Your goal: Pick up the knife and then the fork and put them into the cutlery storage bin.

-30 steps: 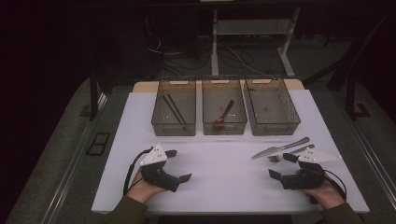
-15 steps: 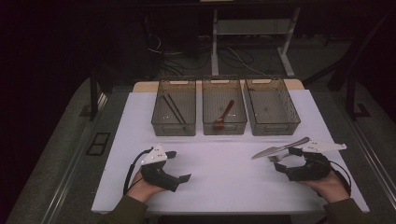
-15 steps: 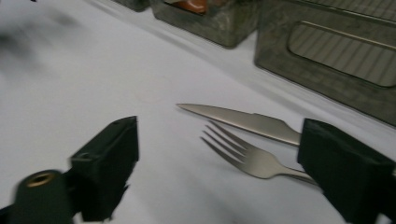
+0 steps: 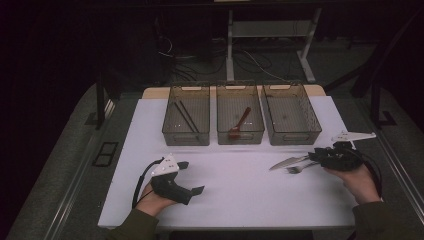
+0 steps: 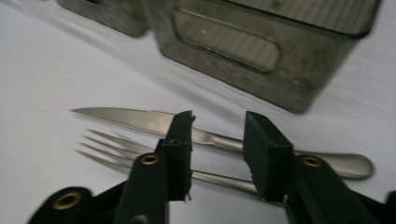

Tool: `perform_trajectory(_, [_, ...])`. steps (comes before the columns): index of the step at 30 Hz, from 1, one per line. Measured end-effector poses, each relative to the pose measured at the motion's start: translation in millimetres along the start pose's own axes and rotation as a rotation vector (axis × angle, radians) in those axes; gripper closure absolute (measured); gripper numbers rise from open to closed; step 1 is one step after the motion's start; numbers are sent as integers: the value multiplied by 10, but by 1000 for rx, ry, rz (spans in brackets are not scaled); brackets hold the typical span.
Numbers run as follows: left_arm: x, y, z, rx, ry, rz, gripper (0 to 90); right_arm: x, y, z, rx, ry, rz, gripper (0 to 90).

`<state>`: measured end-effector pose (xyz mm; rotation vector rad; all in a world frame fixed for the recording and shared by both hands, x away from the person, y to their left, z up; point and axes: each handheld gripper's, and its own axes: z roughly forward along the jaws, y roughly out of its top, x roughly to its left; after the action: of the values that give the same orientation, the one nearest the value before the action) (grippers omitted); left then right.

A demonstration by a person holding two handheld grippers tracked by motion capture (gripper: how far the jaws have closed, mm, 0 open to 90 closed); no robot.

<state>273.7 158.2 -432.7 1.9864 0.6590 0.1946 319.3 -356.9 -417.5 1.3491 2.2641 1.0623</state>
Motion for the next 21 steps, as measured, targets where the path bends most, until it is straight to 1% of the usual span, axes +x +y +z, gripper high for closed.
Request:
perform_trajectory(1, [-4,-3,3,1,0,-2,0,-39,0,16,13,-10,1,691])
perform_trajectory(2, [-5,-5,7,1,0,-1,0,-75,-2,33,24,-10,8,721])
perform_trajectory(4, [-2,-7,9,3,0,-1,0,-140,-8,62,50,-23,3,775])
perform_trajectory(7, [-3,-7,13,7,0,1,0,-225,-31,91,81,-27,13,852])
perform_trajectory(9, [-6,-6,18,12,-3,0,0,-257,-45,106,97,-32,17,889])
perform_trajectory(13, [-11,-8,27,18,-7,5,0,-297,-74,139,121,-39,9,900])
perform_trajectory(21, [-13,-7,30,21,-10,5,0,-290,-79,203,155,-71,-9,900])
